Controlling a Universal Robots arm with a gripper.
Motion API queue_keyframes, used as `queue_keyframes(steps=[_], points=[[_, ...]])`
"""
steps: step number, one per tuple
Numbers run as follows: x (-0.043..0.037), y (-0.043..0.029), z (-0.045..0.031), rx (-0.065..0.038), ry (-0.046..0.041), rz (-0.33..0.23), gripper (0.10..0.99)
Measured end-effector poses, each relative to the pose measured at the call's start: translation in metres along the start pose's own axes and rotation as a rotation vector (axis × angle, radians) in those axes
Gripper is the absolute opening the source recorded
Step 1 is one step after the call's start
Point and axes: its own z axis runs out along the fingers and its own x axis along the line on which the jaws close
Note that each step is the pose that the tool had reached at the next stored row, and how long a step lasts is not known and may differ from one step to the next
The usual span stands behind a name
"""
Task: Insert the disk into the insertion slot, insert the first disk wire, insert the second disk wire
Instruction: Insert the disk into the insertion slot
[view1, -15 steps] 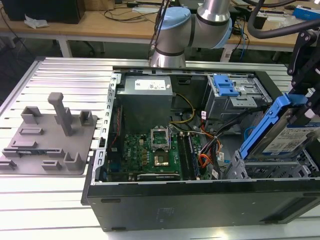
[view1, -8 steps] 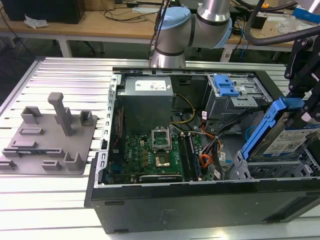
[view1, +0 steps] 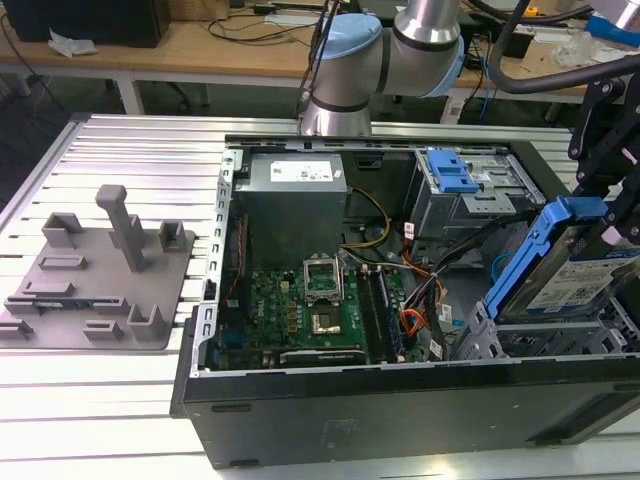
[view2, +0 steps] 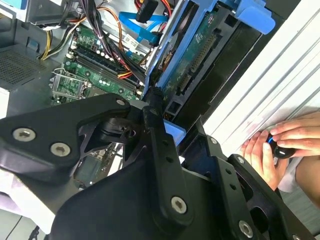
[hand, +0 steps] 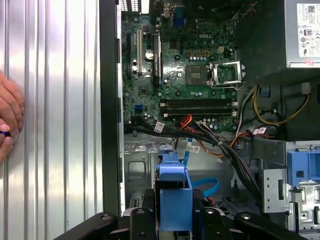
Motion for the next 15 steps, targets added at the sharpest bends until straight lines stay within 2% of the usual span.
queue_keyframes(steps=[2, 4, 9, 14, 15], points=[[-0.0002, -0.0048, -0.0025, -0.020, 0.0023, 0.001, 0.365], [-0.0004, -0.0053, -0.0058, -0.028, 0.0045, 0.002, 0.365], [-0.0004, -0.0063, -0.0055, -0.030, 0.0071, 0.002, 0.365], [-0.0001, -0.0088, -0.0004, -0.030, 0.0070, 0.002, 0.365], [0.0002, -0.0093, 0.0031, -0.030, 0.0070, 0.003, 0.365]])
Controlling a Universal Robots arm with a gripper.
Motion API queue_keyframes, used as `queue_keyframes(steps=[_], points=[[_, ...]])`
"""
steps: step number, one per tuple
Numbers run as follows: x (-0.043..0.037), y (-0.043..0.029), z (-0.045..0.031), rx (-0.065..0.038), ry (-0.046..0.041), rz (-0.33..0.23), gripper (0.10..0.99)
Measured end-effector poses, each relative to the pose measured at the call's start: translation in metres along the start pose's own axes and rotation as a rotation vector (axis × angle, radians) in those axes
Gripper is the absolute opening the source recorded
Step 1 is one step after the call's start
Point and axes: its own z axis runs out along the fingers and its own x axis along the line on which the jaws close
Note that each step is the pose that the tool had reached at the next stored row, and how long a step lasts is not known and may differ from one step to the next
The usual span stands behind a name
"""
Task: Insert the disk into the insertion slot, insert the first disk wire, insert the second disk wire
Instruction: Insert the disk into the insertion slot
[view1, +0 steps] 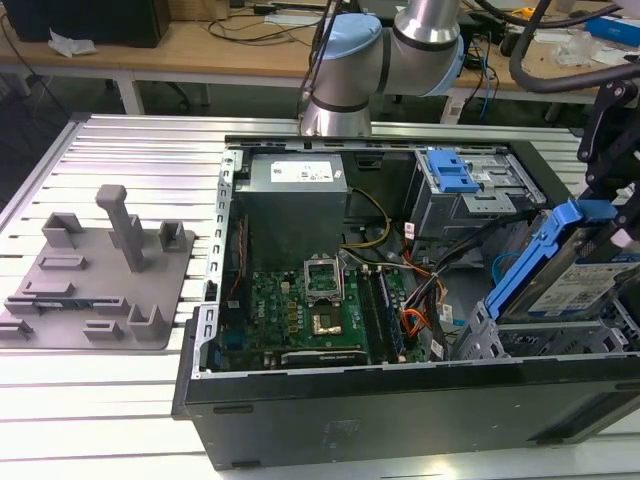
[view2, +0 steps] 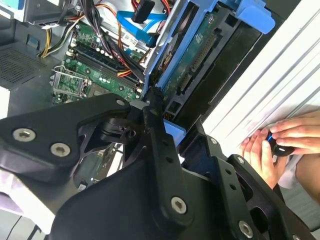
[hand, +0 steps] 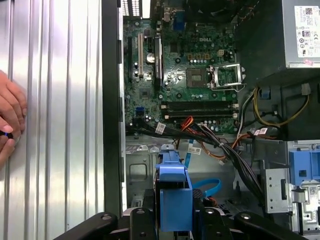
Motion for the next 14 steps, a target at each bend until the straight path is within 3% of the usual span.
queue_keyframes(steps=[14], points=[[0.0021, -0.0032, 0.0332, 0.000, -0.0001, 0.000, 0.365]])
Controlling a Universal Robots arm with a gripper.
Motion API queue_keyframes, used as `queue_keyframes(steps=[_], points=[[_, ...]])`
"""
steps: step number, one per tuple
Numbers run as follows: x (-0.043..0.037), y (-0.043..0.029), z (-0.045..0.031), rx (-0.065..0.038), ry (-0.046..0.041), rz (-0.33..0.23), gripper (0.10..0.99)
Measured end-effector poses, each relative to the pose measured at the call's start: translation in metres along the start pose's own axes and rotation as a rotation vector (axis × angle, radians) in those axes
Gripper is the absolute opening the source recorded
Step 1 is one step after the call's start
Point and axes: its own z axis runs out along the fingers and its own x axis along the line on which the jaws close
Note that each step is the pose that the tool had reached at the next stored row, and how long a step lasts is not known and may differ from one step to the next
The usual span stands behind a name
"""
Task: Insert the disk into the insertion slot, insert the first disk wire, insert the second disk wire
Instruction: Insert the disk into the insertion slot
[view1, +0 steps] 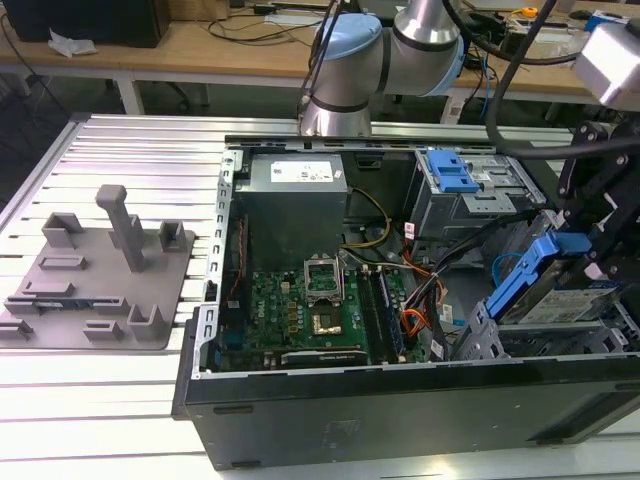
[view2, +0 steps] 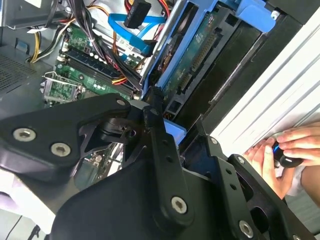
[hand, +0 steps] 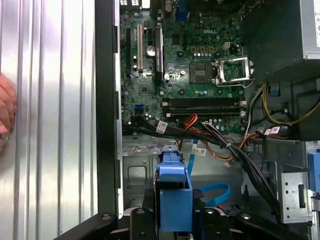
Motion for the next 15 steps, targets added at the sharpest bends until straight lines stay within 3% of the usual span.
queue_keyframes(steps=[4, 5, 8, 9, 15], points=[[0.0009, -0.0005, 0.0069, 0.000, 0.0003, 0.000, 0.365], [0.0010, -0.0006, 0.0075, 0.000, -0.0002, 0.000, 0.431], [0.0009, -0.0005, 0.0074, 0.000, 0.0001, 0.000, 0.494], [0.0009, -0.0005, 0.0076, 0.000, 0.0000, 0.000, 0.561], [0.0010, -0.0005, 0.0077, 0.000, 0.0007, 0.000, 0.561]])
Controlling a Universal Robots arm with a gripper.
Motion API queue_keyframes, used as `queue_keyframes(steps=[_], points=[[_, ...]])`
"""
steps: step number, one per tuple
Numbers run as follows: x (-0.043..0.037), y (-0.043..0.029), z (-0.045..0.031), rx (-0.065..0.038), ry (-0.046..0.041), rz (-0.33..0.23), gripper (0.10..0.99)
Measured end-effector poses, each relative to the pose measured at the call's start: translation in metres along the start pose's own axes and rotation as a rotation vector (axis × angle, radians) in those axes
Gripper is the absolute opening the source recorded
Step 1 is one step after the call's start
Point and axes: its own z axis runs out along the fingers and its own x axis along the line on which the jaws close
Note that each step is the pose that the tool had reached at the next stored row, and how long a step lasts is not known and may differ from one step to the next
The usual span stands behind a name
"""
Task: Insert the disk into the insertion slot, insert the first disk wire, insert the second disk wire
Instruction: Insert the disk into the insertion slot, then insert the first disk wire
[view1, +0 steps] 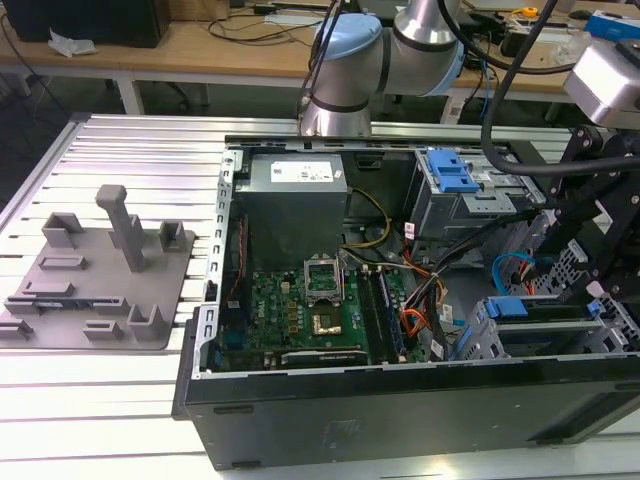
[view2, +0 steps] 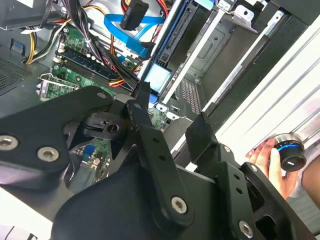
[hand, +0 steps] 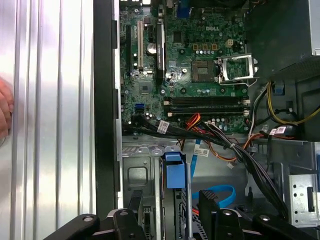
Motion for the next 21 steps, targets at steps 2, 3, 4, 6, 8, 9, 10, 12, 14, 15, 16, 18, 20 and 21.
queue_keyframes(steps=[2, 3, 4, 6, 8, 9, 10, 12, 14, 15, 16, 18, 20, 21], points=[[0.0000, 0.0000, 0.0000, 0.000, 0.0003, 0.000, 0.561], [0.0000, 0.0000, -0.0001, 0.000, 0.0005, 0.000, 0.561], [0.0000, 0.0000, -0.0001, 0.000, 0.0007, 0.000, 0.561], [0.0000, 0.0000, 0.0000, 0.000, 0.0009, 0.000, 0.561], [0.0000, 0.0000, 0.0000, 0.000, 0.0012, 0.000, 0.561], [0.0000, 0.0000, 0.0000, 0.000, 0.0014, 0.000, 0.561], [0.0000, 0.0000, 0.0000, 0.000, 0.0016, 0.000, 0.561], [0.0000, 0.0000, 0.0000, 0.000, 0.0019, 0.000, 0.561], [0.0000, 0.0000, 0.0000, 0.000, 0.0021, 0.000, 0.561], [0.0000, 0.0000, 0.0000, 0.000, 0.0024, 0.000, 0.561], [0.0000, 0.0000, 0.0000, 0.000, 0.0026, 0.000, 0.561], [0.0000, 0.0000, 0.0000, 0.000, 0.0029, 0.000, 0.561], [0.0000, 0.0000, 0.0000, 0.000, 0.0032, 0.000, 0.561], [-0.0004, 0.0015, 0.0003, 0.005, 0.0054, 0.000, 0.561]])
